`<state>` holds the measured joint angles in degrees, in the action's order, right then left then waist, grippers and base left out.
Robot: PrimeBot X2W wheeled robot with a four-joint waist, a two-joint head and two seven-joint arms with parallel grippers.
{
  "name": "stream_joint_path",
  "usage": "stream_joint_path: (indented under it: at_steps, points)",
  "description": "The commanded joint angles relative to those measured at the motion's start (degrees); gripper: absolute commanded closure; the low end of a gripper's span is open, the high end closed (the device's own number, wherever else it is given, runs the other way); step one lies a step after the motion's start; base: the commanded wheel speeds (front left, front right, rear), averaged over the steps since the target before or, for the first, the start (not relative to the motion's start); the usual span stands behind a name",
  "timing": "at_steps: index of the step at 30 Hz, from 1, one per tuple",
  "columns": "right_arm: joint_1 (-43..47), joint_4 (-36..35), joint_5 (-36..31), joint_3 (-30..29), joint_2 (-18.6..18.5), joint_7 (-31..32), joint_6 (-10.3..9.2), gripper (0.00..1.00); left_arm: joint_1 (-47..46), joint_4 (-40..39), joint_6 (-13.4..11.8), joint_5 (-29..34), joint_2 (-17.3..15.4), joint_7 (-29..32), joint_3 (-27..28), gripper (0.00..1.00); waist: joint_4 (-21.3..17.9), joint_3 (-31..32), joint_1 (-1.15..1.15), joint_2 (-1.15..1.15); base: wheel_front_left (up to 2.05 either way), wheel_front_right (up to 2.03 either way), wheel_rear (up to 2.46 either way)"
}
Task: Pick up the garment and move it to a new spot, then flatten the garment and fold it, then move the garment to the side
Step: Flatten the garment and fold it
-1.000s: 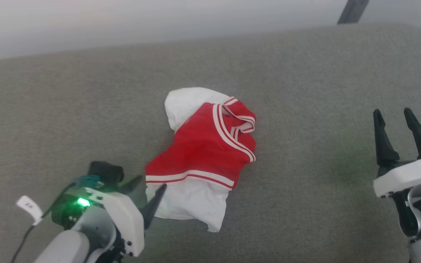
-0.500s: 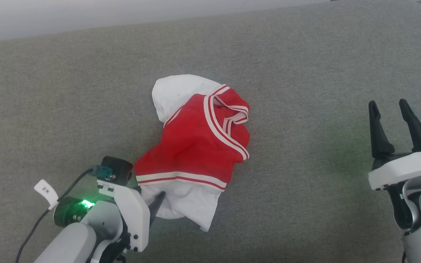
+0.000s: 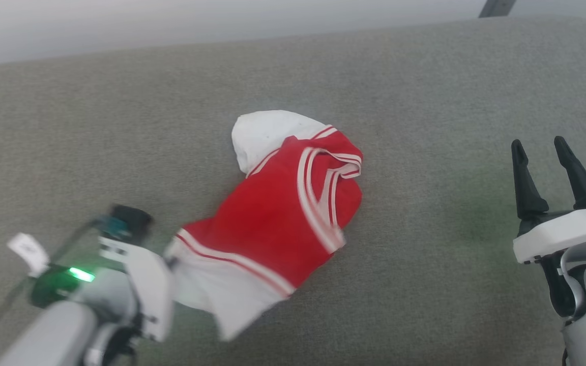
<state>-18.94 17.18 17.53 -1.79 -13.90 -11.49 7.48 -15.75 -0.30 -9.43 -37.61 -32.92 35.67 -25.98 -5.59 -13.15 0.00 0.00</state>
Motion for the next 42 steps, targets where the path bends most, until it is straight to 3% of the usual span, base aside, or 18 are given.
stream_joint_path:
  at_steps: [1, 9, 16, 22, 27, 28, 29, 30, 31, 32, 33, 42]
  points:
    - [0.4, 0.0, -0.4, 0.0, -0.1, 0.1, 0.03, 0.00, -1.2, -0.6, -0.4, 0.8, -1.5, 0.3, 1.0, 1.00, 0.5, 0.4, 0.00, 0.00, 0.00, 0.00, 0.00]
    - [0.9, 0.2, -0.5, 1.0, 0.1, 0.6, 0.03, 0.00, -2.9, -0.1, 0.7, 0.5, -9.7, 1.5, 6.0, 1.00, 1.9, 2.3, 0.00, 0.00, 0.00, 0.00, 0.00]
    - [0.7, 0.9, 0.2, 2.5, -0.1, 0.5, 0.03, 0.00, -3.7, 8.2, 3.2, 0.1, -13.9, 0.7, 7.8, 1.00, 1.8, 3.4, 0.00, 0.00, 0.00, 0.00, 0.00]
    - [1.0, 1.2, 0.6, 3.5, -0.3, 0.4, 0.02, 0.00, -3.4, 15.1, 5.3, -1.4, -12.8, -1.3, 7.7, 1.00, 1.4, 3.8, 0.00, 0.00, 0.00, 0.00, 0.00]
    - [0.6, 1.5, 1.1, 4.5, -0.4, 0.6, 0.03, 0.00, -4.4, 21.6, 6.8, -3.4, -9.6, -3.0, 7.2, 1.00, 1.2, 3.6, 0.00, 0.00, 0.00, 0.00, 0.00]
    - [0.5, 1.5, 1.2, 4.6, -0.5, 0.7, 0.03, 0.00, -4.7, 22.7, 7.0, -3.6, -9.1, -3.3, 7.2, 0.97, 1.2, 3.5, 0.00, 0.00, 0.00, 0.00, 0.00]
    - [0.3, 1.6, 1.2, 4.7, -0.6, 0.7, 0.03, 0.00, -5.0, 23.6, 7.1, -3.6, -8.7, -3.8, 7.2, 0.87, 1.2, 3.4, 0.00, 0.00, 0.00, 0.00, 0.00]
    - [0.1, 1.7, 1.4, 4.9, -0.6, 0.7, 0.03, 0.00, -5.3, 24.4, 7.2, -3.6, -8.3, -4.3, 7.3, 0.68, 1.3, 3.3, 0.00, 0.00, 0.00, 0.00, 0.00]
    - [-0.1, 1.8, 1.5, 5.0, -0.7, 0.7, 0.03, 0.00, -5.6, 25.1, 7.4, -3.9, -7.7, -4.8, 7.4, 0.37, 1.3, 3.3, 0.00, 0.00, 0.00, 0.00, 0.00]
    - [-0.2, 1.9, 1.6, 5.1, -0.9, 0.8, 0.03, 0.00, -5.9, 25.5, 7.5, -4.2, -7.2, -5.3, 7.6, 0.14, 1.5, 3.3, 0.00, 0.00, 0.00, 0.00, 0.00]
    - [-0.2, 2.0, 1.7, 5.1, -1.0, 0.8, 0.03, 0.00, -6.2, 25.8, 7.5, -4.3, -7.0, -5.7, 7.7, 0.00, 1.7, 3.3, 0.00, 0.00, 0.00, 0.00, 0.00]
    - [0.2, 2.5, 2.3, 5.5, -1.6, 1.3, 0.02, 0.00, -6.6, 23.3, 6.5, -5.1, -6.4, -9.9, 9.6, 0.00, 4.5, 4.8, 0.00, 0.00, 0.00, 0.00, 0.00]
